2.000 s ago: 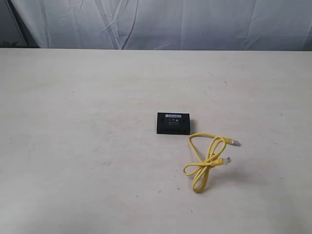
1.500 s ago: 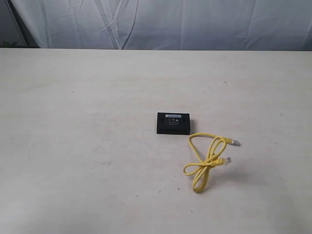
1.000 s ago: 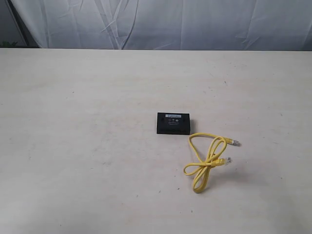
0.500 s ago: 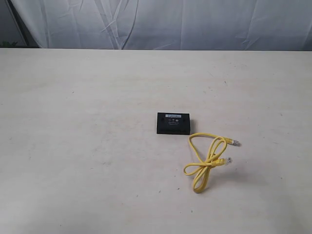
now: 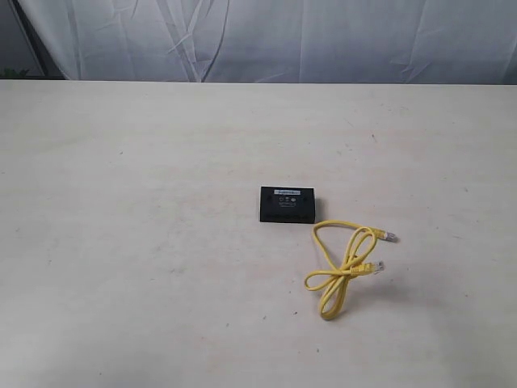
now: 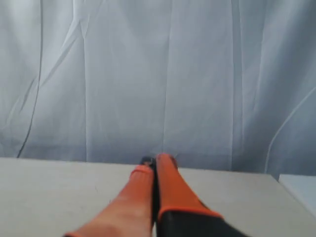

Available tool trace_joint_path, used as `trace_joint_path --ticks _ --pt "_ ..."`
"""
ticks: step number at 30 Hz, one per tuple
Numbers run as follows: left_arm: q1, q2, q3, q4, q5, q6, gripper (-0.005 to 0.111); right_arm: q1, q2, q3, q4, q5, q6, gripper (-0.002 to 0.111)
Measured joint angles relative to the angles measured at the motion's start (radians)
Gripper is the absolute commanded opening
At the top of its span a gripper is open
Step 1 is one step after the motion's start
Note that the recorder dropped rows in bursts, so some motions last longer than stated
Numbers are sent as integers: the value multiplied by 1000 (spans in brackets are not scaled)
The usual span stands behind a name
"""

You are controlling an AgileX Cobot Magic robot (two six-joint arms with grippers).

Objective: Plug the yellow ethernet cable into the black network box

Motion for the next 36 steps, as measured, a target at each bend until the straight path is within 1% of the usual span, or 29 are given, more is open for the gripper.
trace_joint_path --ticks 3,9,27,32,36 --pt "0 0 0 0 0 0 0 0 0 0 0 -65 0 -1" --pt "0 0 0 0 0 0 0 0 0 0 0 -133 0 -1" --pt "0 0 0 0 0 0 0 0 0 0 0 -141 0 -1" --pt "0 0 0 0 0 0 0 0 0 0 0 -177 0 -1" --pt "0 0 0 0 0 0 0 0 0 -76 0 -127 0 -1"
